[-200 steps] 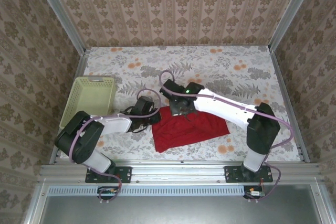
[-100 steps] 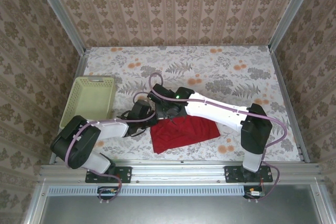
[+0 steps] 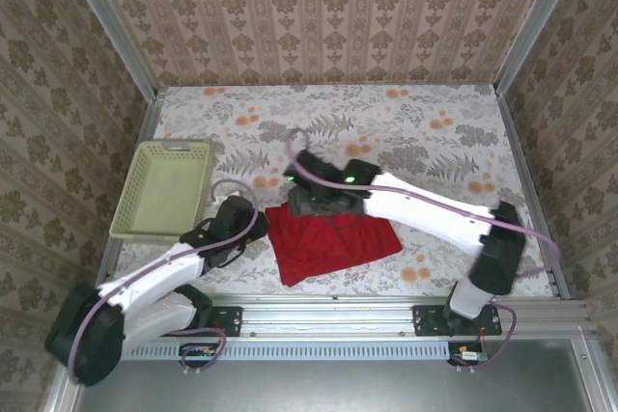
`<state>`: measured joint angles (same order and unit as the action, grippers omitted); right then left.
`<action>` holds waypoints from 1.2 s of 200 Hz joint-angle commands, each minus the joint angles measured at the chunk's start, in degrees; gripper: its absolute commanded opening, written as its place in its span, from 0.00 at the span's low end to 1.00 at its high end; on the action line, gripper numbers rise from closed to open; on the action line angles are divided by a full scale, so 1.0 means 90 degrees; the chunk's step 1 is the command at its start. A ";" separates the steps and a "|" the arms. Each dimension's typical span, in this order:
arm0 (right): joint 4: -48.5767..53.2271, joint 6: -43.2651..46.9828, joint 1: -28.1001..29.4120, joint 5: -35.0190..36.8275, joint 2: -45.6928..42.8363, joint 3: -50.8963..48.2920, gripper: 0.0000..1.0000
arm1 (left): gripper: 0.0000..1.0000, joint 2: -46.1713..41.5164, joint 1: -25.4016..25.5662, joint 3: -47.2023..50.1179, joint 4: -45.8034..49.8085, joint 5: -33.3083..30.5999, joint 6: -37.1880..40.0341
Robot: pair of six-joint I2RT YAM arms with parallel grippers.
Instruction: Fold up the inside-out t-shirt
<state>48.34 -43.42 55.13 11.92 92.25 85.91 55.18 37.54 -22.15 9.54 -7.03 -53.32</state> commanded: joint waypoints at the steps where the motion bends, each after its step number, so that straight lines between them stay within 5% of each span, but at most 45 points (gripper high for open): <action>1: 0.0185 0.0594 -0.0913 0.0289 -0.0855 -0.1072 0.60 | 0.38 -0.0301 0.0227 -0.0597 0.1321 -0.0494 0.0450; 29: -0.0563 0.1019 -0.2073 -0.0244 -0.1218 -0.2144 0.60 | 0.51 0.0885 0.0715 -0.1941 0.1809 -0.0264 0.0942; 51: -0.1349 0.1568 -0.2536 -0.0697 -0.1101 -0.2519 0.61 | 0.52 0.1920 0.0775 -0.2381 0.1609 -0.0017 0.0838; 122: -0.1477 0.1298 -0.2877 -0.0530 0.0677 -0.2572 0.50 | 0.18 0.3683 0.0397 -0.2420 0.0317 0.0665 0.0973; 147: -0.1798 0.0512 -0.2889 -0.0538 0.0119 -0.3522 0.42 | 0.00 0.4640 -0.0114 -0.3169 -0.0203 0.1353 0.1749; 191: -0.2307 -0.1178 -0.1904 -0.0534 -0.1345 -0.4937 0.42 | 0.00 0.6734 -0.0384 -0.6165 0.0036 0.2872 0.2977; 214: -0.2850 -0.1939 -0.1164 -0.0756 -0.1729 -0.5114 0.43 | 0.10 0.7631 -0.0244 -0.7998 0.0980 0.3494 0.3402; 240: -0.2535 -0.1907 -0.0735 -0.0563 -0.1938 -0.4581 0.46 | 0.39 0.7267 -0.0109 -0.8442 0.2138 0.2563 0.3712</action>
<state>25.56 -55.96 46.46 5.72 77.12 40.99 125.08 35.40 -95.04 16.40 18.24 -25.69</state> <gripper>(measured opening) 0.442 0.265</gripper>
